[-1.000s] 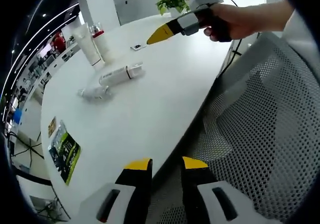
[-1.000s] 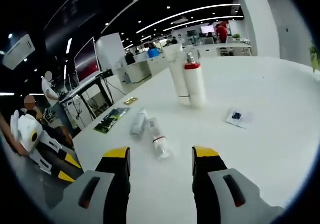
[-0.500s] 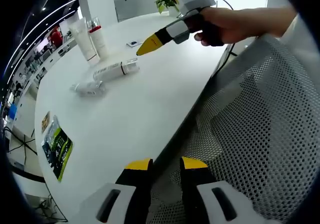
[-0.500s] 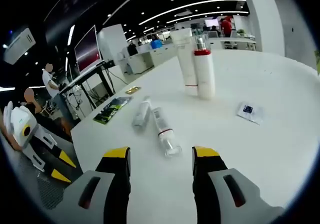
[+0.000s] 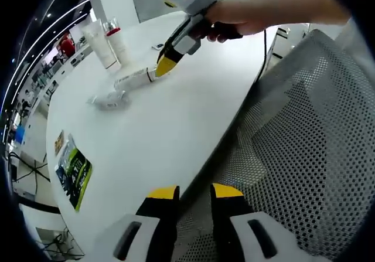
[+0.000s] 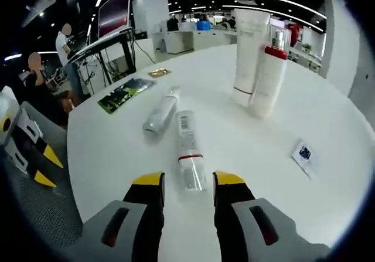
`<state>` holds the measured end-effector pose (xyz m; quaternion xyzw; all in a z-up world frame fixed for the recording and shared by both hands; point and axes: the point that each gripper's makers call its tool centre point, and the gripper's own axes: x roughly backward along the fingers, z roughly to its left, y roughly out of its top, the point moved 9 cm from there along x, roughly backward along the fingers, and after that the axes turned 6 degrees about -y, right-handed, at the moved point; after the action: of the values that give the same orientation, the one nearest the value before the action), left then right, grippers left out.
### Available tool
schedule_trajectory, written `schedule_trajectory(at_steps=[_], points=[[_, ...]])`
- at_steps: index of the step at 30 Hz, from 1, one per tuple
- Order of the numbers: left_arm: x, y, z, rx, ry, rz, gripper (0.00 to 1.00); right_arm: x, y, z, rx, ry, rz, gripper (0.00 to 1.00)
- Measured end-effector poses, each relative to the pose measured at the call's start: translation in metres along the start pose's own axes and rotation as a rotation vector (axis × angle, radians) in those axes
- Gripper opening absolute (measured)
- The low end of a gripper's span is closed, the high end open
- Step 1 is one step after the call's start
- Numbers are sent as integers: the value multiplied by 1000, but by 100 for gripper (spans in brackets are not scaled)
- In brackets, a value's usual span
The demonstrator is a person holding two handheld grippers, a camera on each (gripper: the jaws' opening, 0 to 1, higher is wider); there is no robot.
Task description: Arrange the skincare products in the storage area until every visible bottle or jar stands upright without overlapping.
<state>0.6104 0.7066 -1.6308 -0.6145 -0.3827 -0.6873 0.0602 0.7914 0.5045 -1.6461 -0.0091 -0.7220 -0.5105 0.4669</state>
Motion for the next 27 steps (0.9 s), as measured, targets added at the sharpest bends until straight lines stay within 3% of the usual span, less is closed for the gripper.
schedule_trajectory(at_steps=[4,7,15,27], points=[[0,0,0,-5,6,4,22,-7,-4,2,49,13,33,27],[0,0,1,-6,9,1,22,-8,-7,2,56,11,42,17],[0,-1,1,-10,11,12,22,-1,-12,3,-37,35,34,16],[3,4,3,25,16,-52,22,44,0,10,-140,121,-92,16]])
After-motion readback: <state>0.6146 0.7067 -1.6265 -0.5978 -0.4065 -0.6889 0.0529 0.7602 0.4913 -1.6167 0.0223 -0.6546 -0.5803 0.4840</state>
